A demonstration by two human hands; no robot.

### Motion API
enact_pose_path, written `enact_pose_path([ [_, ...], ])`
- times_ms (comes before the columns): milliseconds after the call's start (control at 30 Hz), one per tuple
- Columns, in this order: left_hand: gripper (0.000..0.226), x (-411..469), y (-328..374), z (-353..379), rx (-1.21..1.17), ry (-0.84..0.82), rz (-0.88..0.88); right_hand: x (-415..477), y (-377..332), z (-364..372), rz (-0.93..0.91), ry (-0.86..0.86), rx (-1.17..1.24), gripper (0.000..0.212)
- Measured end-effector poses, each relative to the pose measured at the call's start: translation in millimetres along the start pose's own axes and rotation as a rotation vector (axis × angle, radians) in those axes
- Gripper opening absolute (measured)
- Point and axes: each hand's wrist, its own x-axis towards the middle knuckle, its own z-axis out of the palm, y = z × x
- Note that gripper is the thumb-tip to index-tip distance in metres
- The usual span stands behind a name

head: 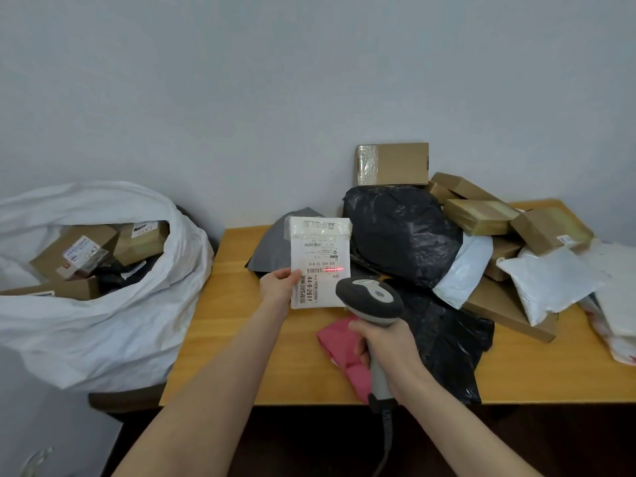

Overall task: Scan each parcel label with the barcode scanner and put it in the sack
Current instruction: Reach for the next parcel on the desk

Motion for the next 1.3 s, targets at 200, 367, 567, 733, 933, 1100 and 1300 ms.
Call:
enact_pose_path([
  [200, 0.009, 4, 1, 1, 0.002, 0.019, -0.006, 0, -5, -1, -0.008, -0.008, -0.021, 0.031],
  [367, 0.014, 3, 2, 1, -0.016, 0.017, -0.015, -3, -8, -1, -0.010, -0.023, -0.047, 0.032],
  [567, 0.008, -2, 3, 0, -0.024, 0.030, 0.001, -8, -10, -5, -0.005, -0.043, -0.019, 0.034],
  [733, 0.014, -7, 3, 1, -0.025, 0.037, 0.002, -12, -11, -9, 0.005, -0.056, 0.014, 0.037],
  [933, 0.014, -16, 3, 3, -0.043, 0.038, 0.012, -13, -12, -12, 0.001, -0.058, 0.018, 0.037],
  [1100, 0.022, -22, 4, -11, -0.057, 0.031, 0.024, -8, -18, 1, -0.012, -0.115, 0.051, 0.018],
  [1300, 0.026, 2, 21, -80, -0.051, 0.089, 0.060, 12, -42, 71, -0.053, -0.228, 0.022, 0.011],
])
